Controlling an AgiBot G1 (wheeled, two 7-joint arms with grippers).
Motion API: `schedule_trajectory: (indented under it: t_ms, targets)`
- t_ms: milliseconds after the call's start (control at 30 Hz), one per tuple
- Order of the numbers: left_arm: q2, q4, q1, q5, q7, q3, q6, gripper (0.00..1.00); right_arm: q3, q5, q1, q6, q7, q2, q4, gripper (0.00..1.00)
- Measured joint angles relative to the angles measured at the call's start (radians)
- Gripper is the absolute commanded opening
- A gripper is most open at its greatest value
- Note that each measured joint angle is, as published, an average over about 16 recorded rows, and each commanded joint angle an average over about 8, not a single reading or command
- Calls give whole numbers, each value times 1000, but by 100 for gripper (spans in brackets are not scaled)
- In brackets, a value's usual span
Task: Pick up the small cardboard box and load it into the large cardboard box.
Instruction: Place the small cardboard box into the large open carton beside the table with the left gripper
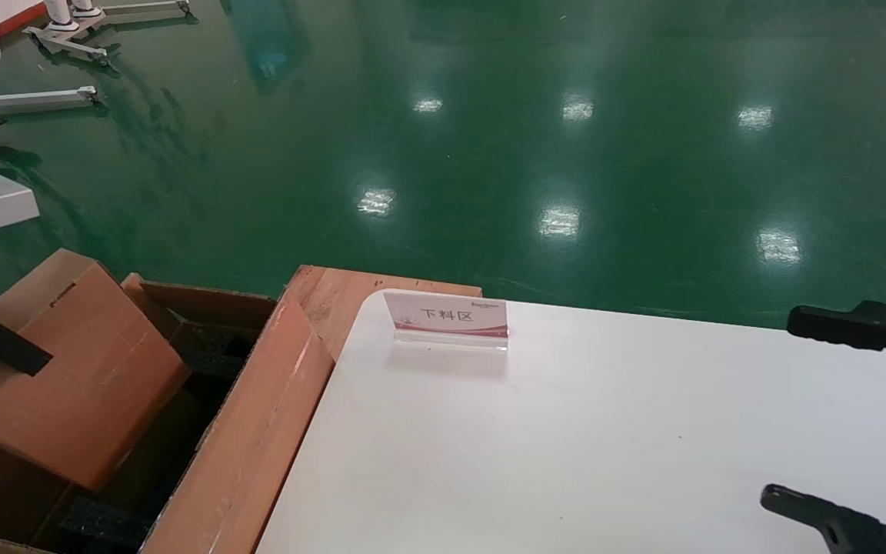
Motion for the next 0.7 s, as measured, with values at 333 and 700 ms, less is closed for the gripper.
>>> schedule_trajectory:
  t_ms: [333, 700]
  targets:
    - [-54, -66, 33, 32, -69, -5, -68, 0, -1, 0, 0, 0, 0, 0, 0, 100]
    - [-87, -95, 106, 59, -102, 0, -156, 0, -1, 1, 0, 1, -1, 1, 0, 100]
